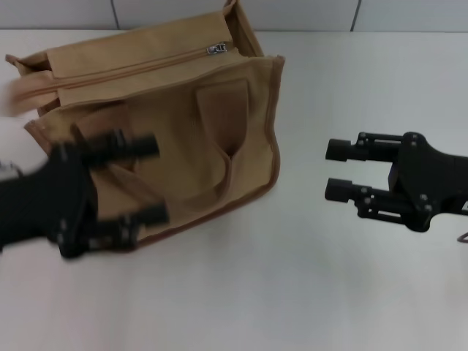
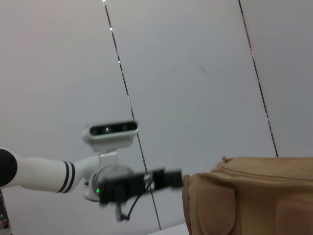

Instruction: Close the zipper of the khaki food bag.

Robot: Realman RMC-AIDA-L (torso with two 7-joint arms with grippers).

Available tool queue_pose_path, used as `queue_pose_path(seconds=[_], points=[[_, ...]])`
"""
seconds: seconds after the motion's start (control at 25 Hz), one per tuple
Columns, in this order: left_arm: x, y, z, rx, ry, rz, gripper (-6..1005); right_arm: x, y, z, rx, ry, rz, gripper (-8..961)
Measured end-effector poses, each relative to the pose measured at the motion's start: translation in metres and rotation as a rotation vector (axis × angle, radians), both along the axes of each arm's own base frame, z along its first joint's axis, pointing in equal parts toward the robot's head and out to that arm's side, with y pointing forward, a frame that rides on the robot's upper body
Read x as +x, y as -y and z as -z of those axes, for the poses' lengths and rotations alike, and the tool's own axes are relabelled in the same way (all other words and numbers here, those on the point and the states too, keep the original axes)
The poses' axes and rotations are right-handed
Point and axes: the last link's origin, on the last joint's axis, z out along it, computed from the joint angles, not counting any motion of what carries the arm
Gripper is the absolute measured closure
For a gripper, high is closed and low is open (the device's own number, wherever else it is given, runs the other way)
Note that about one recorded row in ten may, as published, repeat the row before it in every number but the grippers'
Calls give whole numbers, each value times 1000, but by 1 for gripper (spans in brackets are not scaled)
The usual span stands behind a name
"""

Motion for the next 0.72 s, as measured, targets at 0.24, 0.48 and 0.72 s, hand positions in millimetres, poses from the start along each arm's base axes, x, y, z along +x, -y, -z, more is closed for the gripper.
queue_pose_path(seconds=[0.24,0.48,0.72], points=[[-24,29,25,60,-89,71,217,6,8,6,30,-8,-30,371],[-30,27,34,55,-114,44,217,14,17,12,13,21,-36,344],[-29,23,36,50,-115,44,217,23,24,16,11,51,-12,316]])
